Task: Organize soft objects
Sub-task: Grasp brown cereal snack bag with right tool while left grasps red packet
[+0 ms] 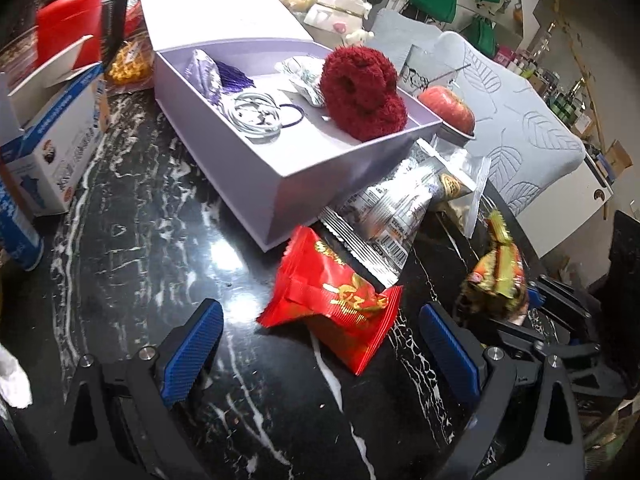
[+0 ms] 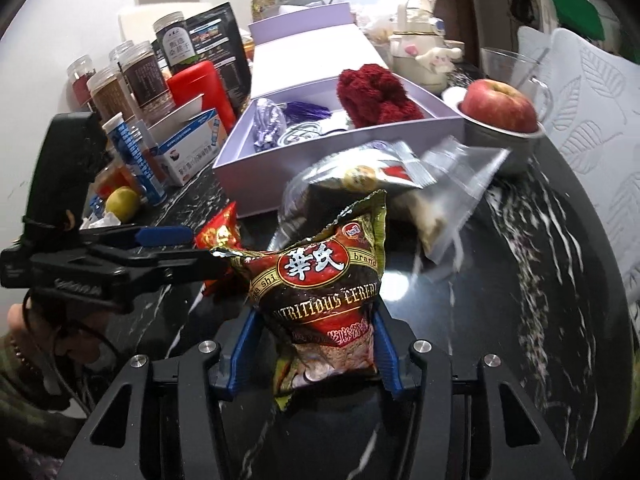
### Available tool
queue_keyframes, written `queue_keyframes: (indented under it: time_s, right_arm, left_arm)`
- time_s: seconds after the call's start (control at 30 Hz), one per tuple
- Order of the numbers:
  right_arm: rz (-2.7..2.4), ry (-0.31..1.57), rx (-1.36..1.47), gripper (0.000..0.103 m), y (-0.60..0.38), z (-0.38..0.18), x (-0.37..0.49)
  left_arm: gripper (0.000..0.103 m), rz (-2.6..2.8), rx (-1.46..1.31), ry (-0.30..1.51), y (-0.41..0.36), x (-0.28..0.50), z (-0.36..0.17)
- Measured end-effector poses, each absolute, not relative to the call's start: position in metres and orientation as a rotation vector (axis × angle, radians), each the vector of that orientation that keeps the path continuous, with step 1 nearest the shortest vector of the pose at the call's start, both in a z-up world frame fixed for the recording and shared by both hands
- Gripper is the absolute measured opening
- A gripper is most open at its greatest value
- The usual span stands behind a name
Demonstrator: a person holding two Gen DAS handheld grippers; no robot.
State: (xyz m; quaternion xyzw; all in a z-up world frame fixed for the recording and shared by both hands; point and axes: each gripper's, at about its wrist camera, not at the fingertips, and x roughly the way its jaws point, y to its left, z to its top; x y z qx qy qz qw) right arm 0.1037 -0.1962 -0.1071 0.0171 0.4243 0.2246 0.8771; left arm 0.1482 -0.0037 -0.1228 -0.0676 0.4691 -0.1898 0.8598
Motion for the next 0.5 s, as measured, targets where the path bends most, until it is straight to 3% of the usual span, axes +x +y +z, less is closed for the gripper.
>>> queue_keyframes:
  time_s: [0.5]
  right_arm:
    - [0.402, 0.894, 0.104, 0.051, -0.224, -0.107, 0.094]
  left_arm:
    - [0.100, -0.372, 0.026, 0.962, -0.031, 0.151, -0.127]
